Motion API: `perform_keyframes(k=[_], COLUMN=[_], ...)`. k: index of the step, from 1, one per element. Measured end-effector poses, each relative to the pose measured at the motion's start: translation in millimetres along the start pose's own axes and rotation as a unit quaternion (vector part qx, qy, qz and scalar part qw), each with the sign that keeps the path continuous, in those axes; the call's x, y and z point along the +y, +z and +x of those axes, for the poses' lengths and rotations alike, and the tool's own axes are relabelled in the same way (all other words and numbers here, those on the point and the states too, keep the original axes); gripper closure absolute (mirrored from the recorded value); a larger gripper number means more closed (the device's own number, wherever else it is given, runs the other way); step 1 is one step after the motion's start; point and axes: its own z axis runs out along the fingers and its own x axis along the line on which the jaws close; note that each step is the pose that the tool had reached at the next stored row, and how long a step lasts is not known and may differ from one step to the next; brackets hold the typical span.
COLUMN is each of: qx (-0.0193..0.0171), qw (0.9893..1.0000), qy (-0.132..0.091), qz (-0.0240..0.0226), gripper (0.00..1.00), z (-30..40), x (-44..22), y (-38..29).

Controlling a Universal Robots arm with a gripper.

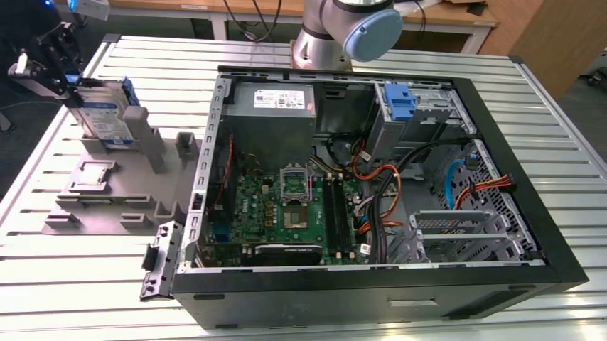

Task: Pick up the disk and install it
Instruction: 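Pick up the disk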

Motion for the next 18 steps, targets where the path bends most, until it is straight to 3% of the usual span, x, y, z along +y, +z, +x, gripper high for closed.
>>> perform_keyframes(k=[18], qx=[0.0001], qw=[1.0000], qy=[0.000], qz=[0.0000], gripper=[0.63], z=[0.0], x=[0.0], y=[-9.5])
